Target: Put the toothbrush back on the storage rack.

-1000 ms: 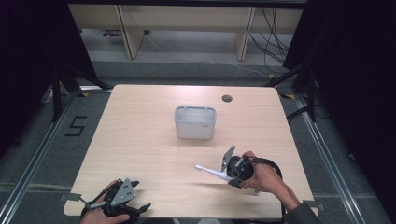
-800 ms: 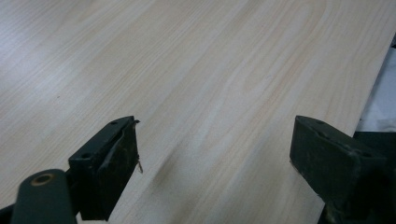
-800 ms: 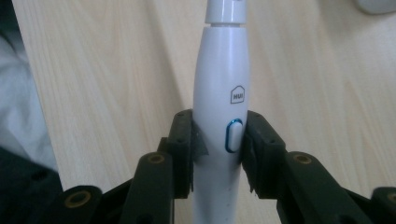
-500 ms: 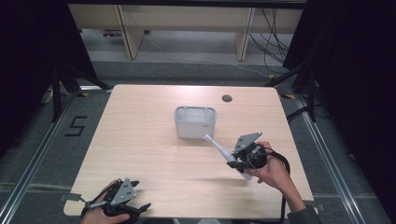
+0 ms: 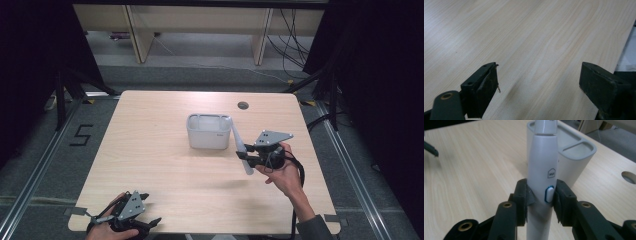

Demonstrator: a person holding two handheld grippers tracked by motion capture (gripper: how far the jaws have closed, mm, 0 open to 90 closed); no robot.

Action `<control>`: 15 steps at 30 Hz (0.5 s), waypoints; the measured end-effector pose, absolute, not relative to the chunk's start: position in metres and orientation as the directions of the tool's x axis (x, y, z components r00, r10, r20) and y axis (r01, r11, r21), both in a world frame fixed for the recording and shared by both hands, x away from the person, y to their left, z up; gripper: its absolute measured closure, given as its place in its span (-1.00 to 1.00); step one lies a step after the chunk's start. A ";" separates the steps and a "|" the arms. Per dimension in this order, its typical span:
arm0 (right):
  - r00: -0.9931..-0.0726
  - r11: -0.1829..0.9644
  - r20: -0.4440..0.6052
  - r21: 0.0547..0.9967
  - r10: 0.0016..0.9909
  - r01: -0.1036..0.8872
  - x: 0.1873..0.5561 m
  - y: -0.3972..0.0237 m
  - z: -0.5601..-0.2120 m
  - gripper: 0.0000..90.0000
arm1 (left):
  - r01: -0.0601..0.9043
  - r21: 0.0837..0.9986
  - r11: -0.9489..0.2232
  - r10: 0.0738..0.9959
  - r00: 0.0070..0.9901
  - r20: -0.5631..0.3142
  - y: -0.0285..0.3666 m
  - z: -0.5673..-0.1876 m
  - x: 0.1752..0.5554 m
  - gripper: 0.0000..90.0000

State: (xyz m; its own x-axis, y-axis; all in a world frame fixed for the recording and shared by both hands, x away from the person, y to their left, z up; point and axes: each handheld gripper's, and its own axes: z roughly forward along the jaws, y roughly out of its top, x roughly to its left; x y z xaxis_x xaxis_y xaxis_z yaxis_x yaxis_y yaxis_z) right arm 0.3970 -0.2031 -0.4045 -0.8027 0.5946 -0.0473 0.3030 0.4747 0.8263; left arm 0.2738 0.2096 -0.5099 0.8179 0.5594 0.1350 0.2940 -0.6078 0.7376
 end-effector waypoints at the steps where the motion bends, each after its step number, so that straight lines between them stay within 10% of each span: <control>1: -0.798 0.456 -0.052 0.842 0.601 0.288 0.399 -0.201 -0.405 0.48 | 0.295 0.737 -0.608 0.559 0.818 0.135 0.210 -0.510 0.274 -0.67; 15: -0.756 0.328 0.017 0.895 0.654 0.304 0.418 -0.193 -0.398 0.48 | 0.293 0.737 -0.609 0.559 0.818 0.137 0.210 -0.510 0.274 -0.67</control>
State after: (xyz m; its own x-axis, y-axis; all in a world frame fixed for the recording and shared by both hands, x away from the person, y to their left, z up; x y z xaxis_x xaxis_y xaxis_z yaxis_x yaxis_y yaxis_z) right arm 0.4183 -0.1930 -0.3984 -0.7560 0.6543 0.0173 0.3040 0.3276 0.8946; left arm 0.2739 0.2099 -0.5096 0.8175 0.5593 0.1375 0.2927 -0.6091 0.7371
